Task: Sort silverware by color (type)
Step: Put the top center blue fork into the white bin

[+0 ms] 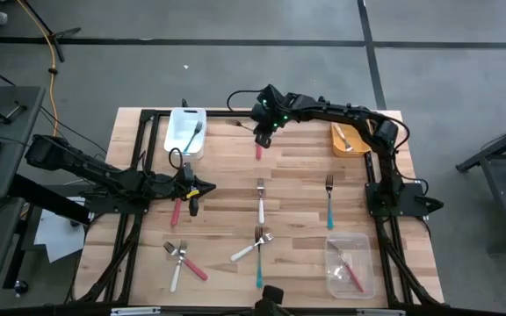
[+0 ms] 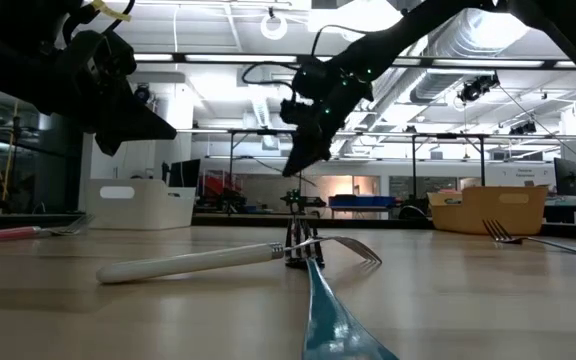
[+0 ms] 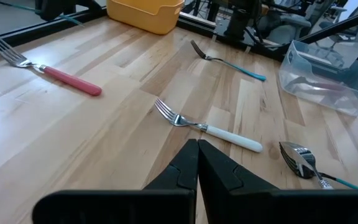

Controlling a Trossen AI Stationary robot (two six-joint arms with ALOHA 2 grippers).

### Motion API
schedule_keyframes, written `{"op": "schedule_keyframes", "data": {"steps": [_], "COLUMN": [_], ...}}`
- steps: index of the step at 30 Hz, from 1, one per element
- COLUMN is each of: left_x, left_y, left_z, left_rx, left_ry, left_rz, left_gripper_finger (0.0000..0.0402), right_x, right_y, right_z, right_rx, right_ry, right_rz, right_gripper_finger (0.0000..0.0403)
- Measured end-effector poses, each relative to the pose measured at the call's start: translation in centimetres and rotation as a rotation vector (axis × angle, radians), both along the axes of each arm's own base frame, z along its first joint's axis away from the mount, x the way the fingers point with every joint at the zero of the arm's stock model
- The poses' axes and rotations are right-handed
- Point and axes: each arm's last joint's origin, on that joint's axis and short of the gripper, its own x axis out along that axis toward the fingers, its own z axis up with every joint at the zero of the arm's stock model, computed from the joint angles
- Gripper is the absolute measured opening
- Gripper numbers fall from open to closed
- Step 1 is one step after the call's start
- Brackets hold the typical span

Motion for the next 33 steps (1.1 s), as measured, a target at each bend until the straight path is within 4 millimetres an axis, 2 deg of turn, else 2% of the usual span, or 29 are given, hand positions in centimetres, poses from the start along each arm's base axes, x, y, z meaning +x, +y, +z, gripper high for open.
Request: {"op": "schedule_keyframes", "data": {"steps": [6,11,18,25,33], "left_x": [0.0,0.0,0.1,0.3,0.3], "left_y": [0.0,0.0,0.0,0.0,0.2], "left_z": [0.0,0.1,0.2,1.0,1.7], "left_rx": [-0.001,-0.001,-0.003,0.026,0.067], "left_ry": [-0.004,-0.007,-0.02,-0.095,-0.164], "left_rz": [0.0,0.002,0.004,0.02,0.09], "left_gripper_finger": [0.0,0.0003,0.0024,0.0048,0.0104], "right_x": [0.8,2.2,2.1,2.6,3.5], "right_y": [0.9,2.4,3.9,7.9,11.4], "right_z": [0.4,0.5,-3.1,-5.4,-4.7], "right_rx": [-0.001,-0.034,-0.014,-0.031,-0.045], "right_ry": [-0.052,-0.131,-0.267,-0.457,-0.623], "right_rz": [0.031,0.072,0.029,0.093,0.169], "right_gripper_finger": [0.0018,0.0018,0.0018,0.0018,0.0018]}}
